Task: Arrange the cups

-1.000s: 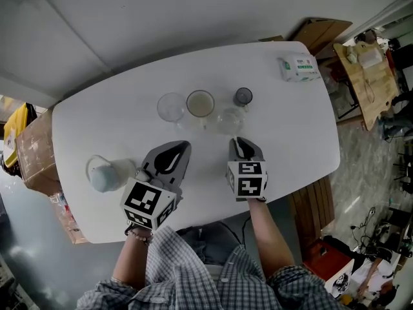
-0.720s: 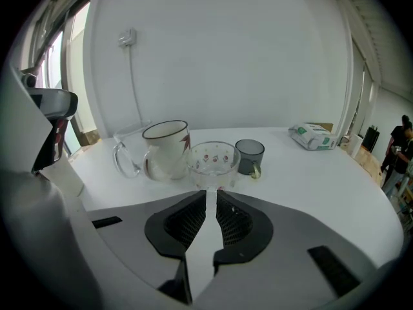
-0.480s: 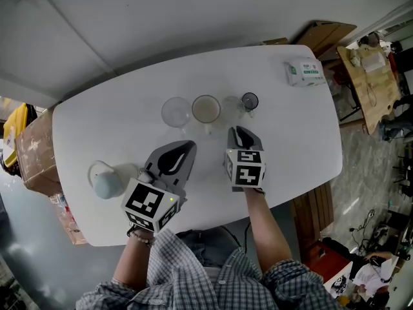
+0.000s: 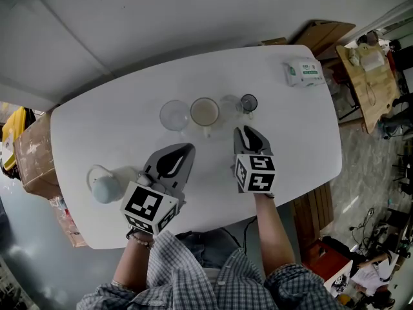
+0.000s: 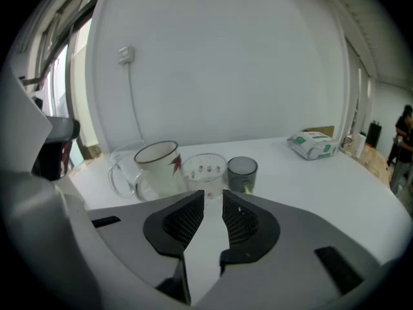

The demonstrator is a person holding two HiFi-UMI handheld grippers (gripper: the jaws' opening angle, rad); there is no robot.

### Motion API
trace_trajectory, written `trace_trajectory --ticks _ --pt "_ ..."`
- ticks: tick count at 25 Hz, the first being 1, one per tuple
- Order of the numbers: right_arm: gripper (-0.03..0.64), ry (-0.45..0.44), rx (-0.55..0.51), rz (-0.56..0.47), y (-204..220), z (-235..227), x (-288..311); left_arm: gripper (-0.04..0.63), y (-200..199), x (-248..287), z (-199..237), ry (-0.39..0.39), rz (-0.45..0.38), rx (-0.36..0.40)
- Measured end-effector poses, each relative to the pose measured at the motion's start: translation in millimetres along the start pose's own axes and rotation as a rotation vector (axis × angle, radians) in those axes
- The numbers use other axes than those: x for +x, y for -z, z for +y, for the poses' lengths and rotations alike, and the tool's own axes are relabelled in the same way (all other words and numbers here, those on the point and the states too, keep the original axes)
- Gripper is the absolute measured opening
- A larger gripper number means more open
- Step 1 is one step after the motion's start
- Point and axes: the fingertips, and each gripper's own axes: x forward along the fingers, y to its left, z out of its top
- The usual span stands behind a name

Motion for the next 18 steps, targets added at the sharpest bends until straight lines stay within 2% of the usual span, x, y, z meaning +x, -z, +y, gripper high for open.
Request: trace_trajectory --ticks 2,3,6,9,18 --pt "0.071 0.038 0.045 -0.031 -2 -23 -2 0.014 0 1 0 0.000 -0.002 -0.001" --pt "0.071 0.058 0.030 -0.027 0 -33 0 0.014 0 1 1 0.000 -0.002 -0.002" --pt "0.071 0.075 -0.091 0.022 8 -48 12 0.014 2 1 0 -0.002 0.001 -0.002" --pt "0.074 0.068 -0.154 0.057 11 -50 24 0.014 2 0 -1 -0.002 0.006 -0.001" --pt "0.054 0.101 -0.161 0.043 5 -55 32 0.014 4 -3 3 -0.025 0.008 -0.004"
